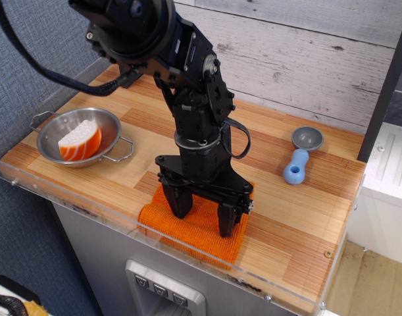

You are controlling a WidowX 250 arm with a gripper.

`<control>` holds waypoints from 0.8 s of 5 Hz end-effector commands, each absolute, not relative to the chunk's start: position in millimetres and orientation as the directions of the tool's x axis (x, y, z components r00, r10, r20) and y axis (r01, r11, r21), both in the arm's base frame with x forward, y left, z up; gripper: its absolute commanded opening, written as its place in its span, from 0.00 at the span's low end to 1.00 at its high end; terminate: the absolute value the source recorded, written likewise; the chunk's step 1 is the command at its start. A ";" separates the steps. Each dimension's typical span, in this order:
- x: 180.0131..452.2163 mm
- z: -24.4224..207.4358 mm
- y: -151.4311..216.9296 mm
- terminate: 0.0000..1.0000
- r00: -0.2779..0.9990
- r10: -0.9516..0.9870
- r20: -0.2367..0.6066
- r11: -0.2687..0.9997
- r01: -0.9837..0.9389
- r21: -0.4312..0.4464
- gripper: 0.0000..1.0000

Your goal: Move the orange cloth to the front

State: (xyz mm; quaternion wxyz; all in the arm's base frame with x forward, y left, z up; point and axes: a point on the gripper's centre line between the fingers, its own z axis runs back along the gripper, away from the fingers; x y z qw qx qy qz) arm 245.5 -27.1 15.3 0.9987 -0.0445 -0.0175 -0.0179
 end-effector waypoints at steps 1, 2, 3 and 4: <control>249.9 20.9 -26.8 0.00 0.997 -0.033 0.067 0.995 0.039 -0.089 1.00; 252.8 42.4 -22.5 0.00 0.993 -0.001 0.118 0.996 0.011 -0.086 1.00; 254.4 58.1 -18.9 0.00 0.990 0.023 0.136 0.997 -0.012 -0.081 1.00; 254.4 58.1 -18.9 0.00 0.990 0.023 0.136 0.997 -0.012 -0.081 1.00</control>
